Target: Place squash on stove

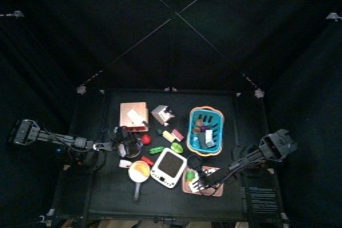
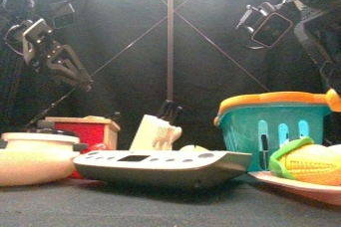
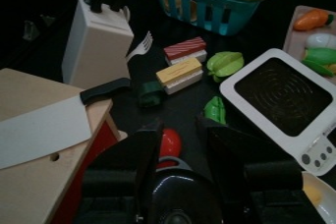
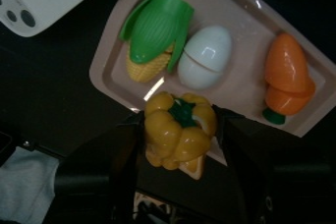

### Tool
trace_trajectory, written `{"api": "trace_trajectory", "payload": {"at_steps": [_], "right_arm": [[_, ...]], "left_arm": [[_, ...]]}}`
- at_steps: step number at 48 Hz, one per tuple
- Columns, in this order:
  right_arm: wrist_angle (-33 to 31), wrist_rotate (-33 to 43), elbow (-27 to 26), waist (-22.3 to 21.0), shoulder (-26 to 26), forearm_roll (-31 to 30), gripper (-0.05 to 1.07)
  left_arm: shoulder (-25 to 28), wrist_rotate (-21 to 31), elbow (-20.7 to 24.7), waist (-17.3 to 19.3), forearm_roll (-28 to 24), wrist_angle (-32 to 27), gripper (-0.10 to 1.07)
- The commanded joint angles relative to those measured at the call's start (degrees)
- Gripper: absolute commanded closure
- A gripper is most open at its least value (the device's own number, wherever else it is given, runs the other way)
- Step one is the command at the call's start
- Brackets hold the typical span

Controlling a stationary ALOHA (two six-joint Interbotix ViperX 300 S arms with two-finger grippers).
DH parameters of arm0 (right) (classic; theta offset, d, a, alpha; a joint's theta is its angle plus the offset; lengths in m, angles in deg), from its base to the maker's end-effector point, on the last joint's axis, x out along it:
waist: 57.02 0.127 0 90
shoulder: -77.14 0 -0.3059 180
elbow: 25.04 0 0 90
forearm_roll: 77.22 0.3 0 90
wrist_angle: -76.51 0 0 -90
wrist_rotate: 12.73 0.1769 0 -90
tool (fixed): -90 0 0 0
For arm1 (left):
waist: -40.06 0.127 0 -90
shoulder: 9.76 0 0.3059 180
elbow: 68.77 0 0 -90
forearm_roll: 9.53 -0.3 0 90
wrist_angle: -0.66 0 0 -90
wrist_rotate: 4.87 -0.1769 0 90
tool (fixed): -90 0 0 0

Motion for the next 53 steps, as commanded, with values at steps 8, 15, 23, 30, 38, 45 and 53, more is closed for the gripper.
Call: {"api": "trace_trajectory", "payload": {"at_steps": [8, 15, 23, 30, 38, 45, 53], "right_arm": [[0.09, -12.92, -5.63, -5.10, -1.14, -7.03, 0.29], [0.18, -20.30, -9.49, -8.44, -4.22, -13.27, 0.29], [-0.35, -25.22, -15.29, -10.20, -9.14, -19.34, 0.29], [-2.90, -27.16, -20.04, -9.93, -13.18, -25.05, 0.29], [-7.91, -31.11, -25.58, -9.67, -17.14, -25.84, 0.29], [-13.62, -35.68, -30.76, -8.61, -21.18, -25.49, 0.29], [-20.48, -39.90, -36.56, -7.73, -25.40, -24.87, 0.29]], "left_arm": [[0.09, -0.09, 0.62, 0.09, -0.26, -0.26, 0.23], [0.09, -0.09, 0.62, 0.18, -0.26, -0.35, 0.23], [0.09, 0.00, 0.35, 0.18, -0.26, -0.35, 0.23], [0.00, 0.00, 0.18, 0.18, 0.26, -0.18, 0.23], [0.00, -0.09, 0.09, 0.18, 0.44, -0.18, 0.23], [0.00, -0.09, 0.18, 0.18, 0.44, -0.18, 0.23], [0.00, -0.18, 0.09, 0.18, 0.35, -0.26, 0.23]]}}
